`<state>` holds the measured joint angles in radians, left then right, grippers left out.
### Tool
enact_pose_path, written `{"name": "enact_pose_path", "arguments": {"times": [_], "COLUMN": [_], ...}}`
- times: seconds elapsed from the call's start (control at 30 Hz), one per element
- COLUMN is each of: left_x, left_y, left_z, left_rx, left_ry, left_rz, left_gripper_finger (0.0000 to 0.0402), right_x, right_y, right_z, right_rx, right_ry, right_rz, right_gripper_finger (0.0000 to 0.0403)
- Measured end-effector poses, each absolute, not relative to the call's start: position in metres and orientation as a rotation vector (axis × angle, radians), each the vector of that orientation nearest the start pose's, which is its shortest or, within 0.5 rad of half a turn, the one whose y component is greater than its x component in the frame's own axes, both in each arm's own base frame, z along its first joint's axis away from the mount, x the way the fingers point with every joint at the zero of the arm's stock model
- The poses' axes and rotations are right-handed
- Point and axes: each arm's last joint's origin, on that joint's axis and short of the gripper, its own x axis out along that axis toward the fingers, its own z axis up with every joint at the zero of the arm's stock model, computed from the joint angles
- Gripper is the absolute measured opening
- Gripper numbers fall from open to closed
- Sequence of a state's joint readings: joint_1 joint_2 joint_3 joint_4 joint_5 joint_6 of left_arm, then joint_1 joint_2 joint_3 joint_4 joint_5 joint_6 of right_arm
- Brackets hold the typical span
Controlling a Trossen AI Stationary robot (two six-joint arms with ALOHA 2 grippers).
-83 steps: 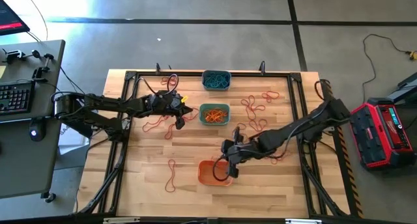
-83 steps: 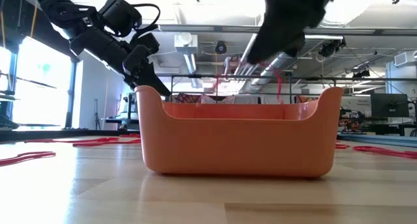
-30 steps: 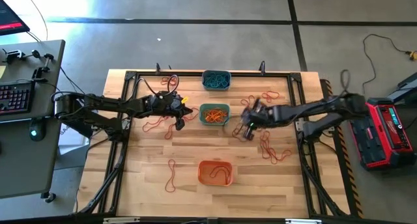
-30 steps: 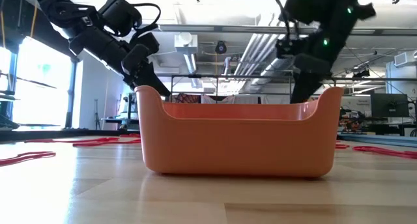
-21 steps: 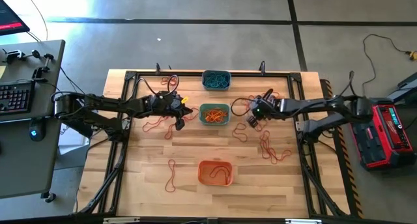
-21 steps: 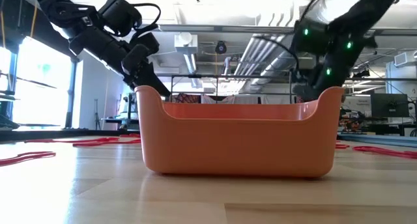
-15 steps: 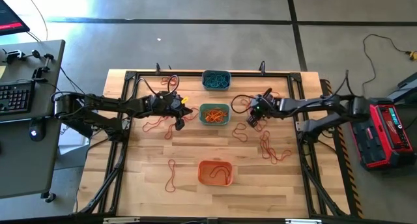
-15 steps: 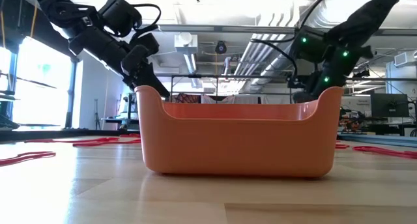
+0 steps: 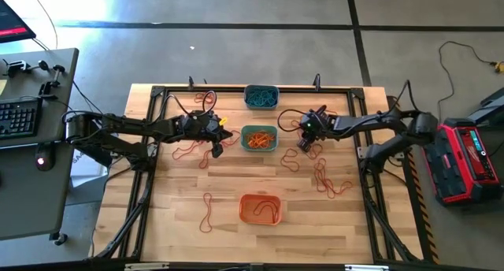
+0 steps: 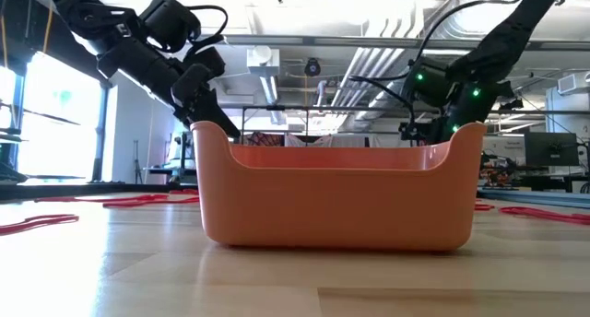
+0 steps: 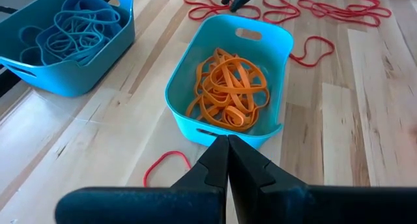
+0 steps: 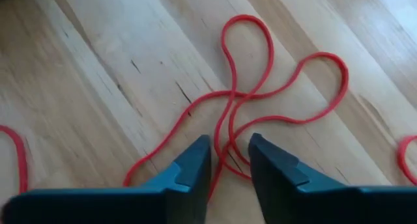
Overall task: Sort rubber bands into baskets
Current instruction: Put the red rubber band into the orange bin
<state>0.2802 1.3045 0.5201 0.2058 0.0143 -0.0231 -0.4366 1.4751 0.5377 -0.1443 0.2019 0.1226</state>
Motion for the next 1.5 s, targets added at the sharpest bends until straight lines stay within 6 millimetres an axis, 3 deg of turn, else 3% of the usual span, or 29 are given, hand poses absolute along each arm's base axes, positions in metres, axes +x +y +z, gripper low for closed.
{"name": "enact_pose_path", "arguments": {"times": [0.2, 0.4, 0.57, 0.77, 0.93, 1.23, 1.37, 1.5], "left_x": [0.238, 0.238, 0.238, 0.238, 0.238, 0.237, 0.237, 0.237], "left_y": [0.068, 0.068, 0.068, 0.068, 0.068, 0.068, 0.068, 0.068], "left_z": [0.175, 0.175, 0.175, 0.175, 0.174, 0.174, 0.174, 0.174], "left_rx": [-0.112, -0.125, -0.132, -0.132, -0.133, -0.138, -0.150, -0.152], "left_ry": [0.570, 0.569, 0.568, 0.568, 0.572, 0.574, 0.572, 0.572], "left_rz": [0.266, 0.270, 0.272, 0.272, 0.272, 0.279, 0.282, 0.283], "left_gripper_finger": [0.0000, 0.0000, 0.0000, 0.0000, 0.0000, 0.0000, 0.0000, 0.0000], "right_x": [0.207, 0.205, 0.205, 0.210, 0.224, 0.251, 0.266, 0.287], "right_y": [-0.101, -0.095, -0.079, -0.043, -0.009, 0.068, 0.103, 0.131], "right_z": [0.131, 0.149, 0.167, 0.189, 0.218, 0.271, 0.281, 0.274], "right_rx": [0.211, 0.202, 0.214, 0.219, 0.233, 0.185, 0.151, 0.124], "right_ry": [1.011, 0.935, 0.845, 0.738, 0.703, 0.636, 0.634, 0.657], "right_rz": [-0.643, -0.619, -0.578, -0.495, -0.401, -0.193, -0.100, -0.066], "right_gripper_finger": [0.0007, 0.0003, 0.0002, 0.0001, 0.0001, 0.0000, 0.0000, 0.0000]}}
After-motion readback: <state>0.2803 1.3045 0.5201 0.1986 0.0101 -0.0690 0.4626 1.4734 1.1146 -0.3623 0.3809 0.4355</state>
